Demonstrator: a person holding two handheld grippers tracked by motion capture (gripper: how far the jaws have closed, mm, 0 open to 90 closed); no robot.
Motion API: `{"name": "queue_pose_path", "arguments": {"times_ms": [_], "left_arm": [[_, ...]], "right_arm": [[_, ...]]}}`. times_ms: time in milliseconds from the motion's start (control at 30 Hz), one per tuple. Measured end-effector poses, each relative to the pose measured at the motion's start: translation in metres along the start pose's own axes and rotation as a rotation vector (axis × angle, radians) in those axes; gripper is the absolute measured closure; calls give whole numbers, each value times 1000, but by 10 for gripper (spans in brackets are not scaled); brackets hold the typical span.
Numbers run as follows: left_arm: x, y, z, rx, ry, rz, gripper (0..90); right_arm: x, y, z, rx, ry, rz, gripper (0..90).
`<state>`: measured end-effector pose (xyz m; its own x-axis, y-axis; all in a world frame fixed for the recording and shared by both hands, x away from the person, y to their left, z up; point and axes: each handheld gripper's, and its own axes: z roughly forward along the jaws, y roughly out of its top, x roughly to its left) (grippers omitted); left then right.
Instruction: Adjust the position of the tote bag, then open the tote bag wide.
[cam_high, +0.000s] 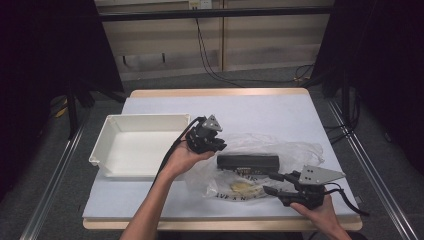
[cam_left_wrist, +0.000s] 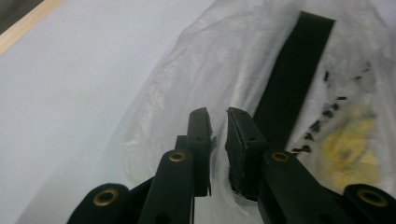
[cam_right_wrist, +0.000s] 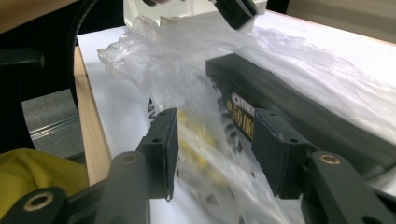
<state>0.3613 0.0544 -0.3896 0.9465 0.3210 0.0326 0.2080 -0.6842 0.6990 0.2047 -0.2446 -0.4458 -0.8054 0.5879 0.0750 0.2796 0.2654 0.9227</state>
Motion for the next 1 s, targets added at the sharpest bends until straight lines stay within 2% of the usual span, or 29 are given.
{"name": "queue_pose_path", "arguments": {"times_ms": [33,67,100,133,167,200,267,400,433,667,700,867,900,1000], "left_arm": [[-3,1,-3,-8,-5,24,806],[-3,1,-3,-8,-5,24,817],[-6,2,-6,-17,-24,42,817],[-12,4,-7,-17,-64,72,831],[-12,4,-7,-17,-64,72,836],[-16,5,-3,15,-98,96,836],[-19,5,2,42,-124,113,833],[-24,4,14,69,-153,125,797],[-26,4,16,90,-163,135,777],[-20,1,26,130,-162,125,672],[-19,1,27,146,-173,129,646],[-19,0,30,150,-155,134,587],[-19,0,31,161,-135,139,548],[-16,0,33,159,-133,143,501]], "right_arm": [[1,-2,-3,-5,-8,2,511],[1,-4,-7,-14,-9,11,505],[1,-4,-7,-14,-9,11,505],[2,-9,-13,-11,-17,25,493],[2,-9,-13,-11,-17,25,493],[5,-14,-19,-9,-42,27,481],[6,-18,-24,-10,-44,37,472],[5,-21,-27,-19,-55,42,464],[4,-21,-26,-18,-55,40,461],[3,-21,-21,-4,-51,35,441],[4,-21,-21,-2,-55,34,440],[3,-22,-21,2,-57,40,436],[2,-22,-20,1,-55,40,435],[3,-22,-20,4,-53,38,435]]}}
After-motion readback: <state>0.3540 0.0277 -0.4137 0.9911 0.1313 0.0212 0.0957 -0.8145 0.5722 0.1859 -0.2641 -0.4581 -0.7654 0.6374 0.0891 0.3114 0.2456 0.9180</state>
